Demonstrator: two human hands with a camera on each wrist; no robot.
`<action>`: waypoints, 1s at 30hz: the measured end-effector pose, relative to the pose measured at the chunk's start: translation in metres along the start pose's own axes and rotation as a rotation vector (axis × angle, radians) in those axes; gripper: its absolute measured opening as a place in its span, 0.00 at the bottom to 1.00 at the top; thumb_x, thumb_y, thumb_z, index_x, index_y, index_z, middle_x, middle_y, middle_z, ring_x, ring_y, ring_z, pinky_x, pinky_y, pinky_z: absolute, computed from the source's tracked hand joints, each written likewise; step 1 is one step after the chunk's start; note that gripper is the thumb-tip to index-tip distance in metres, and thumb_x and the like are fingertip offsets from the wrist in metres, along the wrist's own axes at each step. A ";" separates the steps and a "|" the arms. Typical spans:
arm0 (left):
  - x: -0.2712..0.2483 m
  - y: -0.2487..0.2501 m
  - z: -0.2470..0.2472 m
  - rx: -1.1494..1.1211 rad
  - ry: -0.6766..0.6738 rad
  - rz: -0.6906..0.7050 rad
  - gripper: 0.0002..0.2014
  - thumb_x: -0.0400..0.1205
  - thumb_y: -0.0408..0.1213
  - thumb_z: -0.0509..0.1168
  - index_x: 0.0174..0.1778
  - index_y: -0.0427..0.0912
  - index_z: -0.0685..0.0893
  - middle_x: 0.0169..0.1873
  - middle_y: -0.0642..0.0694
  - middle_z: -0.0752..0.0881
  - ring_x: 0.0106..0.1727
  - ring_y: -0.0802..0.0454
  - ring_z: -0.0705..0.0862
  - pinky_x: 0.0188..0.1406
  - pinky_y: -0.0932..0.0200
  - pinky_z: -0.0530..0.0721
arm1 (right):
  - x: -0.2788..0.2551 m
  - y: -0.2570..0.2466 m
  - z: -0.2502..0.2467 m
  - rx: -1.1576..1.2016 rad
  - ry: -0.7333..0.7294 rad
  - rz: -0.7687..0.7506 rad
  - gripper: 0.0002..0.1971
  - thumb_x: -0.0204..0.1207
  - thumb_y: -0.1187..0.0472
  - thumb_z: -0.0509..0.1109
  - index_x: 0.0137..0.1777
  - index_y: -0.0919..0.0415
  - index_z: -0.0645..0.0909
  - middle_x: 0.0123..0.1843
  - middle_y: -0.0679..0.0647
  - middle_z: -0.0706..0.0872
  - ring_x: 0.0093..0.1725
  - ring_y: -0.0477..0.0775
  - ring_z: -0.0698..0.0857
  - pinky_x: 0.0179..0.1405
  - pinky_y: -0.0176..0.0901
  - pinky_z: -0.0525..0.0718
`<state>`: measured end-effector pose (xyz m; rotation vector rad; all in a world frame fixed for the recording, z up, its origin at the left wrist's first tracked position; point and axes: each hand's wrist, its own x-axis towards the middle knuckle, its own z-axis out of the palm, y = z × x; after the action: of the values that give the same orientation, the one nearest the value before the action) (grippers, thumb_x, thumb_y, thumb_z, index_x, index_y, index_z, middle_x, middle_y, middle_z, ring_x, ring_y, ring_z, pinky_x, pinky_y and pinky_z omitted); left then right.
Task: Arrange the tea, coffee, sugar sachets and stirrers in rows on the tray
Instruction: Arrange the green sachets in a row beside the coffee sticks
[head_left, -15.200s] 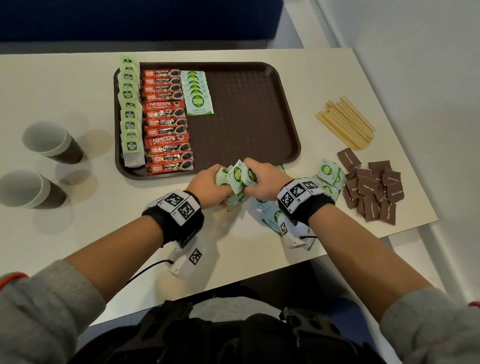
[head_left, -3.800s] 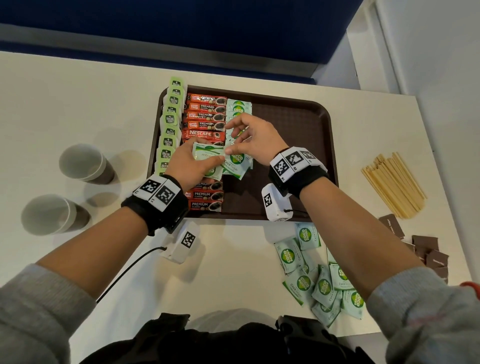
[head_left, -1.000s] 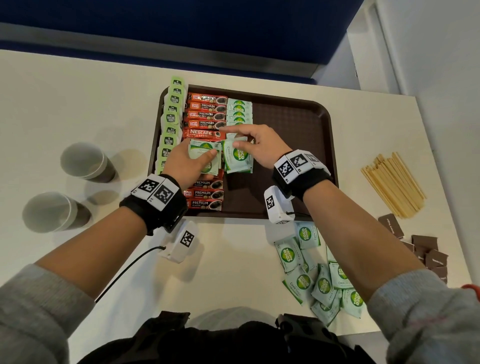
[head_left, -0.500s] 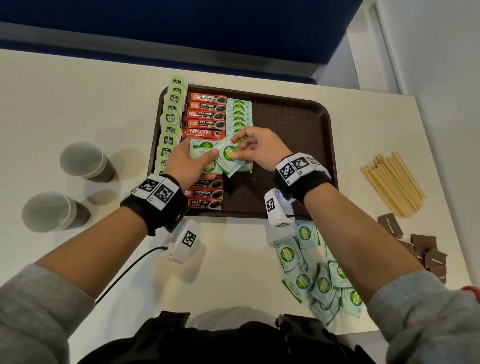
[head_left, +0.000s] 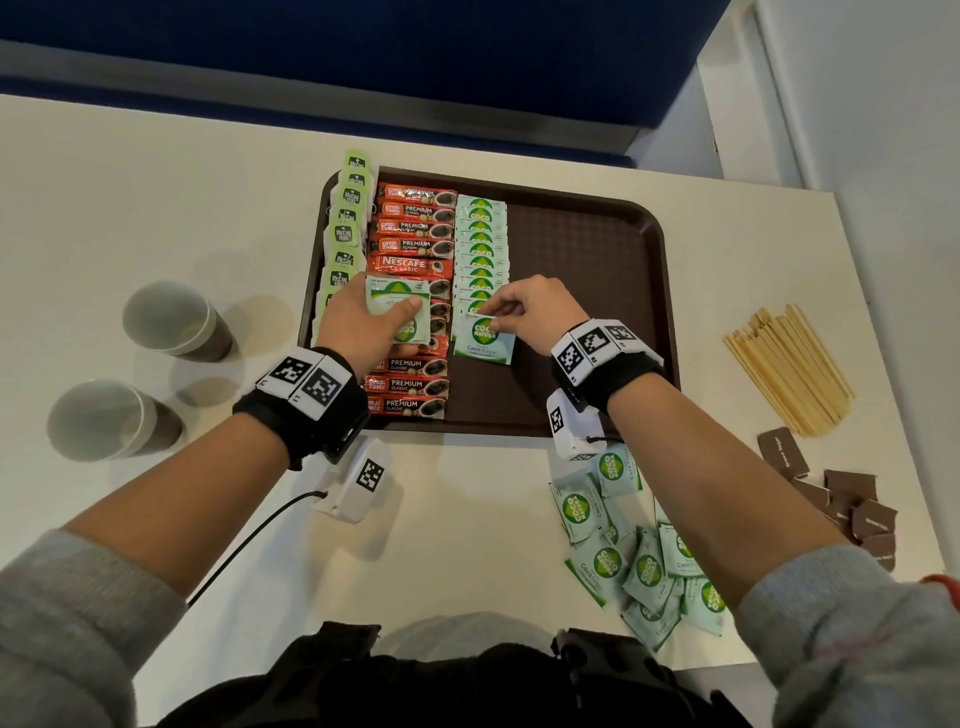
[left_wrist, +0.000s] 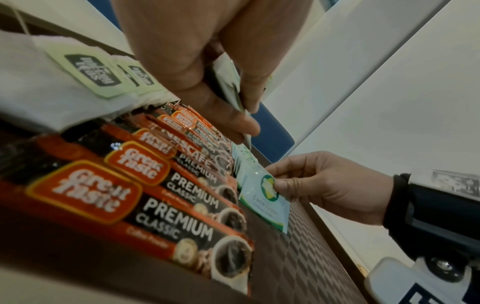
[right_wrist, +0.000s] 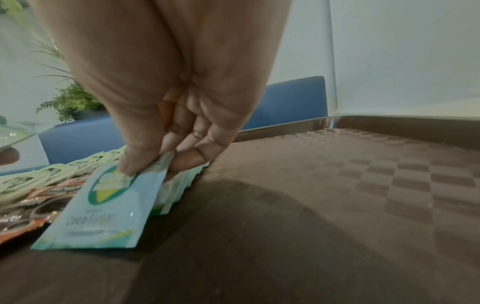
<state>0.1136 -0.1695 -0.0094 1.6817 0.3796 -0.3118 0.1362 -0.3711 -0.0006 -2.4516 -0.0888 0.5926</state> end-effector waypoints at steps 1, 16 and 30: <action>0.000 0.000 0.001 -0.004 -0.007 -0.002 0.10 0.80 0.35 0.69 0.55 0.44 0.76 0.53 0.44 0.86 0.46 0.51 0.88 0.32 0.59 0.90 | 0.001 -0.001 0.001 -0.008 0.011 0.000 0.11 0.74 0.65 0.74 0.56 0.60 0.87 0.51 0.55 0.89 0.45 0.44 0.81 0.48 0.32 0.76; -0.002 0.001 0.001 -0.008 -0.027 0.005 0.09 0.81 0.34 0.68 0.53 0.45 0.76 0.51 0.46 0.86 0.47 0.49 0.88 0.34 0.58 0.90 | 0.004 -0.001 0.008 -0.083 0.172 -0.044 0.12 0.66 0.60 0.80 0.49 0.59 0.86 0.45 0.48 0.77 0.45 0.43 0.76 0.46 0.34 0.74; -0.003 0.003 0.002 -0.004 -0.033 -0.001 0.09 0.81 0.34 0.68 0.54 0.45 0.76 0.51 0.46 0.85 0.46 0.50 0.87 0.32 0.60 0.90 | 0.003 -0.003 0.015 -0.137 0.068 -0.078 0.23 0.59 0.61 0.85 0.55 0.58 0.85 0.51 0.50 0.78 0.49 0.43 0.77 0.52 0.34 0.77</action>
<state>0.1118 -0.1725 -0.0062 1.6704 0.3566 -0.3387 0.1326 -0.3598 -0.0105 -2.5848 -0.2028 0.4830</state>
